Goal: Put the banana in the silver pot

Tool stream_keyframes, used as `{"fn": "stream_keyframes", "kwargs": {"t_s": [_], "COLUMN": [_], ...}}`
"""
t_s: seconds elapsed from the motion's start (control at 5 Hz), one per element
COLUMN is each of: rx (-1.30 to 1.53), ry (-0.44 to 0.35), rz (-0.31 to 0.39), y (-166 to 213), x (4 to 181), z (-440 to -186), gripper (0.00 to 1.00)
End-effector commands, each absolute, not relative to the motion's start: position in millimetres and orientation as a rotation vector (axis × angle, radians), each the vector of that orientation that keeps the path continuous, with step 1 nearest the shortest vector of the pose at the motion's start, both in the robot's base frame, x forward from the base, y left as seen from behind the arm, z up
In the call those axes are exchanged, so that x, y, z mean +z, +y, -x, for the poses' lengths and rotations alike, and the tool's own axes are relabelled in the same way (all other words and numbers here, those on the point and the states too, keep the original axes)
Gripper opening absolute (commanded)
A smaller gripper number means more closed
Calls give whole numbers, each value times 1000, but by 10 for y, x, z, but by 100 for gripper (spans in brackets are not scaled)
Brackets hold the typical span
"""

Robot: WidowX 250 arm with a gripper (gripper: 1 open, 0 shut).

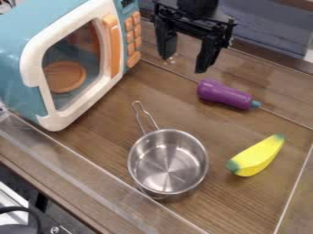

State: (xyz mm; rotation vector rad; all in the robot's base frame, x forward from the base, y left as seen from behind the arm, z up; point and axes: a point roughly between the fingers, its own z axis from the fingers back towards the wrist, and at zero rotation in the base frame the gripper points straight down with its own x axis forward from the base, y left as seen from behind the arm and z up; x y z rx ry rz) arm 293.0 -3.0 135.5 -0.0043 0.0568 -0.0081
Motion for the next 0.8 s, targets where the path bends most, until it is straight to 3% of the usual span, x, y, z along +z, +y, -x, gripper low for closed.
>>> {"fn": "stream_keyframes", "kwargs": {"t_s": [0.0,0.2,0.6], "rx": [-58,-218,-348], "ry": [121,121,11], "rz": [20,38,33], "y": [-214,-717,-1277], "x": [1071,836,571], "z": [-2817,-2736,-2742], "gripper": [100,100,100]}}
